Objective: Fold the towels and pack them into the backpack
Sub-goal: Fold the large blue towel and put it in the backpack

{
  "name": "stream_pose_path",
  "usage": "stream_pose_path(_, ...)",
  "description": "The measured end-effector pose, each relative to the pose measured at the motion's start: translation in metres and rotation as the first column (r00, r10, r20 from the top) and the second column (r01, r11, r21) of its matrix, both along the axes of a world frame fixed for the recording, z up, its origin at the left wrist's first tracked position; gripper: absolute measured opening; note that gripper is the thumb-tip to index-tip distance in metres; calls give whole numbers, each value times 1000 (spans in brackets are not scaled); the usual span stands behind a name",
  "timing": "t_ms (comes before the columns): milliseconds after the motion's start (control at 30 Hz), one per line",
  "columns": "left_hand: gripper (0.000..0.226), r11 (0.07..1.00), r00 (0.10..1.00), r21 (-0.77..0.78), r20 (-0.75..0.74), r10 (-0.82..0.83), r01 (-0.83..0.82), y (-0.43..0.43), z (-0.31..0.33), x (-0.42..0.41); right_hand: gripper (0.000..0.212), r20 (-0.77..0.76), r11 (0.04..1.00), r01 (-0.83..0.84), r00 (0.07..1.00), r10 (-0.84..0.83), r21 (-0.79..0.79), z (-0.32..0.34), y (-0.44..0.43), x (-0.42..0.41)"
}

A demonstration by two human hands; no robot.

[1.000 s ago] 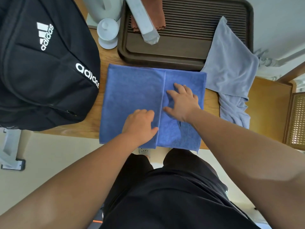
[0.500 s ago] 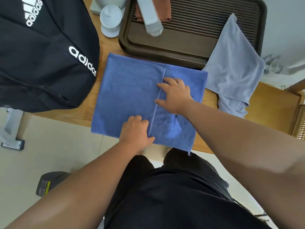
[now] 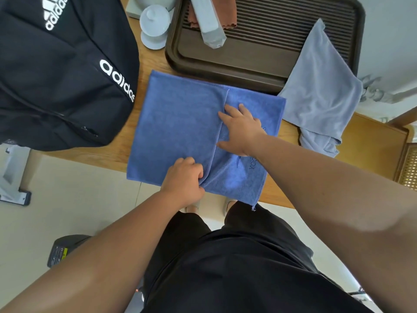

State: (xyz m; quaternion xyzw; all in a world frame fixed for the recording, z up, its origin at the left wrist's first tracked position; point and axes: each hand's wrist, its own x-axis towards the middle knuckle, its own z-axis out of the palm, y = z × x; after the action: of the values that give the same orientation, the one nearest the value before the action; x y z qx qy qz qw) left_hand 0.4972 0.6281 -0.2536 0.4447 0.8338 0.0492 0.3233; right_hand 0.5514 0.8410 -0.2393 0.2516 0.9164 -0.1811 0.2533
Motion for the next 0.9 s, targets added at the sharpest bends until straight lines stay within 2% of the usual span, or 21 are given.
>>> stream_pose_path(133, 6, 1000, 998, 15, 65, 25, -26, -3, 1, -6, 93, -4, 1000, 4, 1000, -4, -13, 1, -2, 1)
stream_pose_path(267, 18, 997, 991, 22, 110, 72, -75, -4, 5, -6, 89, -37, 992, 96, 994, -99, -76, 2, -3, -1)
stream_pose_path(367, 15, 992, 982, 18, 141, 125, -128, -4, 14, -4, 79, -113, 981, 162, 978, -174, -110, 3, -4, -6)
stream_pose_path(433, 17, 984, 975, 45, 148, 166, -174, -3, 24, -4, 71, -202, 957, 205, 948, -247, -207, 7, -5, -9)
stream_pose_path(533, 20, 971, 958, 70, 193, 213, -230, 2, 44, -8, 54, -312, 807, 345, 793, -524, -479, 20, -7, -14)
stream_pose_path(633, 19, 982, 946, 48, 282, 162, -183, 17, 69, -11, 40, -378, 665, 488, 563, -735, -566, 36, -3, -12)
stream_pose_path(700, 17, 987, 932, 46, 337, 132, -156, 32, 84, -9, 39, -364, 571, 541, 447, -817, -617, 45, 3, -5)
stream_pose_path(767, 13, 990, 915, 47, 390, 107, -136, 48, 92, -1, 43, -360, 530, 584, 391, -847, -615, 48, 11, 6)
stream_pose_path(900, 12, 997, 903, 48, 429, 30, -55, 73, 79, 27, 46, -386, 541, 644, 381, -840, -541, 37, 27, 37)
